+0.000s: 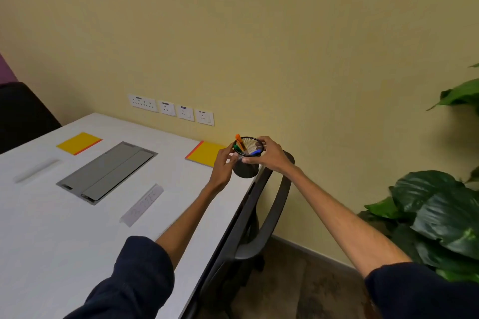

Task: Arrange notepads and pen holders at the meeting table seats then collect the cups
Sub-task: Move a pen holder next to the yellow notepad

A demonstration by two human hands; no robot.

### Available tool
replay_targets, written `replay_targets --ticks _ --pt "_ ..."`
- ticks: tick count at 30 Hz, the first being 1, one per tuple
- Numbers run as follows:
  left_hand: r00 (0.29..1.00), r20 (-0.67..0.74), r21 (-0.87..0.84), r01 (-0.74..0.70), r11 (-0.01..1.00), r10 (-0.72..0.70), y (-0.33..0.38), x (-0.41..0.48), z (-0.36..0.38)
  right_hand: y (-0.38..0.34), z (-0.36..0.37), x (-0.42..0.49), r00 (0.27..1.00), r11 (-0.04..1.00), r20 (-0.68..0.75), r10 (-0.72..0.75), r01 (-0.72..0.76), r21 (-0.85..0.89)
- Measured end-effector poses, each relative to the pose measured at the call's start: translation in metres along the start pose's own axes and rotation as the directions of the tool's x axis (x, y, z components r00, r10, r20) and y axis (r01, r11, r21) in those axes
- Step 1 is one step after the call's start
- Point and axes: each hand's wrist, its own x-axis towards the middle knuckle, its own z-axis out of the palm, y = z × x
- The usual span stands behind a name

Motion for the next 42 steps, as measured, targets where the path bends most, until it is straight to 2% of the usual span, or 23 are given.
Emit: replay_targets --ticks 6,13,20,27,31,36,42 --pt "0.999 -0.028 -0.012 0.016 1.000 -0.017 -0.006 0.054 0.027 0.023 -0.019 0.052 0.999 0.998 -0.014 -0.033 0.032 -0.053" --pt "0.995 -0.101 0.035 0.030 0.999 -0.026 -0.021 0.089 0.053 0.053 -0.027 0.095 0.996 0.995 0.050 -0.077 0.080 -0.063" --pt "0.972 -0.222 0.043 0.093 0.995 -0.081 -0.024 0.131 0.084 0.079 -0.044 0.155 0.983 0.992 0.142 -0.115 0.120 -0.029" --pt "0.918 -0.380 0.113 0.169 0.979 -0.115 -0.023 0.159 0.113 0.096 -0.057 0.217 0.938 0.974 0.281 -0.202 0.222 -0.041" --pt "0.869 -0.472 0.151 0.243 0.958 -0.147 -0.035 0.159 0.107 0.091 -0.036 0.237 0.891 0.953 0.369 -0.265 0.300 -0.041" --pt "0.840 -0.521 0.155 0.268 0.951 -0.151 -0.054 0.174 0.083 0.087 0.001 0.274 0.826 0.941 0.484 -0.287 0.338 -0.018" --pt "0.780 -0.596 0.136 0.332 0.933 -0.191 -0.100 0.199 0.042 0.079 0.063 0.320 0.773 0.922 0.548 -0.319 0.387 -0.009"
